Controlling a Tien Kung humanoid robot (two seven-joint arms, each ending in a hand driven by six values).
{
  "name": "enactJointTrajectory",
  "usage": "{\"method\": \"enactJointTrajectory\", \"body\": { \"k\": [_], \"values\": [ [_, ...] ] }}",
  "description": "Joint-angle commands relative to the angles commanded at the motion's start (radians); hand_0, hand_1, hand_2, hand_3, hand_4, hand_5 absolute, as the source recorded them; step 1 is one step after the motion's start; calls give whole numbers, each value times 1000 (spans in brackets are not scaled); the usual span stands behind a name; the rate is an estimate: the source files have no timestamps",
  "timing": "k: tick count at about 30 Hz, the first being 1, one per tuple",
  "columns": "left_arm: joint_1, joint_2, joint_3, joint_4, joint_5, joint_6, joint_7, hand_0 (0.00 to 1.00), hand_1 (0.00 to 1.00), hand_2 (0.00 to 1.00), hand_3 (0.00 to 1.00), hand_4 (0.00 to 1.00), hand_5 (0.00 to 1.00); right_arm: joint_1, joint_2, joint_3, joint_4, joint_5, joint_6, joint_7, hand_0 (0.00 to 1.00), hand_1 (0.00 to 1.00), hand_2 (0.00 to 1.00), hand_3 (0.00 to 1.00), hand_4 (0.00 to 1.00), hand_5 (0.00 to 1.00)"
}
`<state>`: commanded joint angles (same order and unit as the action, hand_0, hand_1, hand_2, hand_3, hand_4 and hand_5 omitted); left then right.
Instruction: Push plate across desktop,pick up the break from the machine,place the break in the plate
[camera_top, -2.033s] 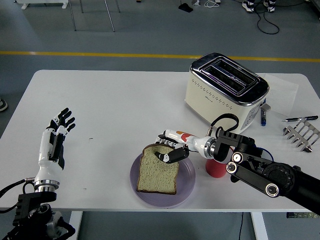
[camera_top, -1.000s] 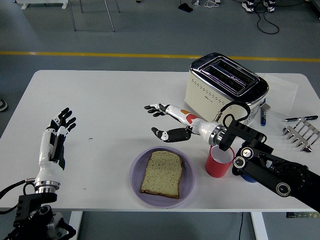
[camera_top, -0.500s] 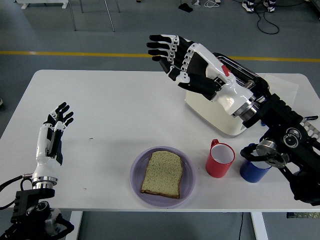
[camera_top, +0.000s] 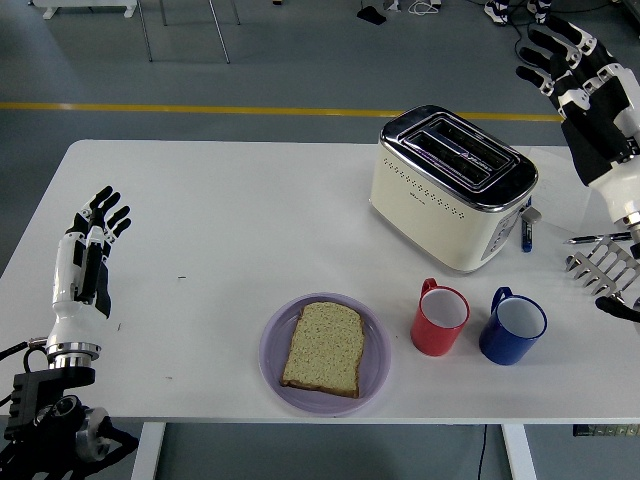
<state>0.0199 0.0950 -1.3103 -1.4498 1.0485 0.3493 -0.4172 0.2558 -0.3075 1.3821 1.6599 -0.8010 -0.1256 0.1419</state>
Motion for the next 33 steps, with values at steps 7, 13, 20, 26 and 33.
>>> {"method": "enactJointTrajectory", "body": {
  "k": [7, 13, 20, 26, 33],
  "values": [
    [-2, 13, 12, -18, 5, 1, 14, 800, 837, 887, 839, 464, 831, -168, 31, 94, -19, -12, -3, 3, 818, 778, 795, 809, 510, 335],
    [-10, 21, 19, -20, 11, 3, 24, 804, 839, 888, 841, 462, 829, -208, 41, 136, -35, -24, 2, 1, 819, 778, 797, 815, 501, 347],
    [-19, 24, 37, -13, 13, 4, 32, 807, 843, 889, 843, 467, 832, -210, 45, 155, -57, -24, 1, -5, 820, 780, 799, 813, 497, 371],
    [-22, 19, 50, -8, 11, 6, 32, 808, 842, 889, 843, 482, 839, -214, 43, 178, -59, -19, -8, -5, 820, 780, 798, 815, 497, 374],
    [-23, 13, 36, -8, 10, 11, 34, 809, 846, 890, 842, 495, 851, -208, 46, 188, -57, -17, -9, -4, 820, 781, 800, 820, 497, 375]
  ]
}}
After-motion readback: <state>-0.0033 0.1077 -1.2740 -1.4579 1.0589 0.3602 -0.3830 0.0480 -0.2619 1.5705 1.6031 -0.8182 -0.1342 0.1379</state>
